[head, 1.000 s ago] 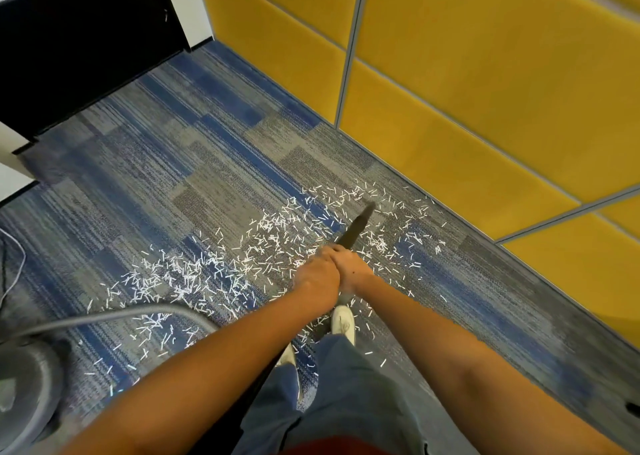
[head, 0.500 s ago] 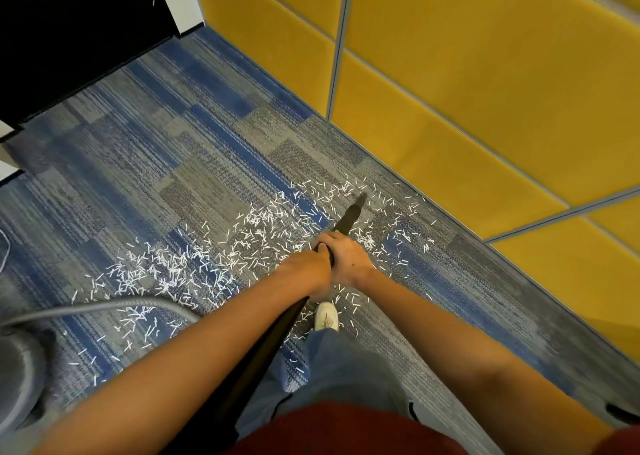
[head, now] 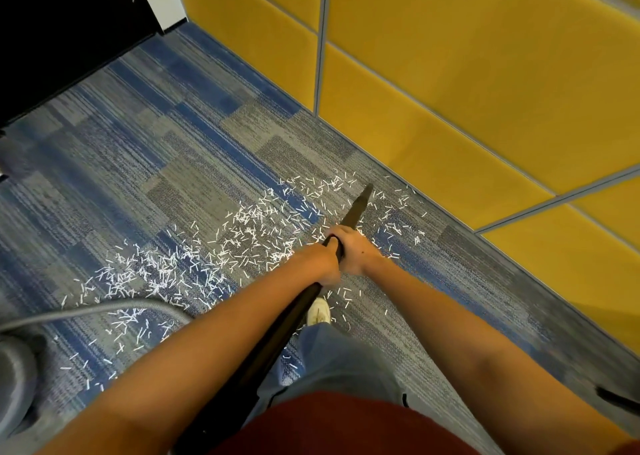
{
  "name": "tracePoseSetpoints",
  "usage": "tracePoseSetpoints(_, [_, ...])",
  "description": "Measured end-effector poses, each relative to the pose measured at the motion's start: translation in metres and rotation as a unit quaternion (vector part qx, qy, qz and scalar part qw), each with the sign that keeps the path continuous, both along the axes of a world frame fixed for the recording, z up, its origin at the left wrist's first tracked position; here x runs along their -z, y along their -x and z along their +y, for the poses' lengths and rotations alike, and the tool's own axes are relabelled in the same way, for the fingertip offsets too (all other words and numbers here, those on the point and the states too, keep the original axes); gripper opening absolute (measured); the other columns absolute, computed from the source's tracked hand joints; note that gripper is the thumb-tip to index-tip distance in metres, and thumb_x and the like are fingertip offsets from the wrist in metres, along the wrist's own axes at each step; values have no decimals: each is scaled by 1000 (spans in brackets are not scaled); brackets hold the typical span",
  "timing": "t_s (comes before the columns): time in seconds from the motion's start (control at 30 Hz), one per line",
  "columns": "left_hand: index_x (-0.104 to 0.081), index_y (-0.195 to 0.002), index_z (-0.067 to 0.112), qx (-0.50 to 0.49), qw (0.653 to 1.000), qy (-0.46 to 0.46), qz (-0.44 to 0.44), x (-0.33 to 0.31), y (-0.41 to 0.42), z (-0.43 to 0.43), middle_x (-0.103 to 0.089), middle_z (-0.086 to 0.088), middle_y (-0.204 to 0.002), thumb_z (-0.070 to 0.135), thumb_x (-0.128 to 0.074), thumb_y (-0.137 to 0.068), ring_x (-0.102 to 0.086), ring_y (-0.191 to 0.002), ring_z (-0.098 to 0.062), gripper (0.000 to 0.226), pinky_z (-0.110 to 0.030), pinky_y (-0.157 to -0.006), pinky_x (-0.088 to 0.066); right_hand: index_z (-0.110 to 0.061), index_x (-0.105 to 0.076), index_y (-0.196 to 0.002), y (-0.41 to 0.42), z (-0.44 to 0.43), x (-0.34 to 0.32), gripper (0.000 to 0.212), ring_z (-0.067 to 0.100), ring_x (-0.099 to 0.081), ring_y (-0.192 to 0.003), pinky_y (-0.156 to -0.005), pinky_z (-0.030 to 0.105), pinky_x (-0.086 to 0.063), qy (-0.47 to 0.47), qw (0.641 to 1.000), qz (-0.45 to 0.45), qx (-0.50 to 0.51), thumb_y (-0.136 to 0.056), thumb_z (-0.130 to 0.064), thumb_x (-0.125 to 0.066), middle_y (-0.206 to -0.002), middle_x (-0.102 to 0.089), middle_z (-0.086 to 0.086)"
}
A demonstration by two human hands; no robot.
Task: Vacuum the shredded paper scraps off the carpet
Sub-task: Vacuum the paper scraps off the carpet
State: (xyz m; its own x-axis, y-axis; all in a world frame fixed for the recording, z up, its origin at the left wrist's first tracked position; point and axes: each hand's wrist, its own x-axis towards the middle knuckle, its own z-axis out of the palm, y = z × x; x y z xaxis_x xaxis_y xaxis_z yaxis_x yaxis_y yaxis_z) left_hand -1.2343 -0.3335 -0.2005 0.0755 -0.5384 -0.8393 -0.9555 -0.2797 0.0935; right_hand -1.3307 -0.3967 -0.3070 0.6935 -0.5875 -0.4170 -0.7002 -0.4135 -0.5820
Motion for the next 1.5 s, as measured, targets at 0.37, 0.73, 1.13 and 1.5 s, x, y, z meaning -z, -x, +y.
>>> tracePoseSetpoints(0.37, [5, -150, 14, 53, 998, 11, 11, -4, 28, -23, -48, -11, -93, 12, -50, -90, -59, -101, -29, 81, -36, -84, -51, -10, -54, -113, 37, -7, -5, 48, 28, -56, -96, -87, 42, -47, 30, 998, -12, 54, -69, -14, -73, -110, -55, 11])
tracePoseSetpoints(0.73, [-20, -143, 7, 91, 996, 9, 19, -5, 69, -48, -49, -9, -92, 16, -53, -92, -59, -98, -27, 62, -32, -79, -49, -10, -54, -120, 90, -23, -3, 53, 27, -52, -113, -98, 38, -42, 25, 996, 19, 89, -71, -11, -72, -121, -54, 11])
tracePoseSetpoints(1.13, [0, -151, 13, 33, 999, 23, -3, -9, 49, -64, -53, -11, -112, 10, -51, -91, -58, -106, -26, 79, -31, -80, -49, -7, -57, -112, 52, -51, -7, 36, 30, -53, -102, -93, 40, -43, 19, 998, -13, 55, -77, 2, -66, -112, -57, 13])
tracePoseSetpoints(1.5, [-12, -149, 12, -24, 999, 28, -16, -4, -7, -93, -54, -8, -118, 14, -56, -91, -59, -104, -24, 73, -30, -77, -49, -10, -57, -120, -15, -93, -6, 42, 28, -55, -108, -100, 40, -41, 27, 1000, 9, 0, -80, 1, -66, -120, -55, 10])
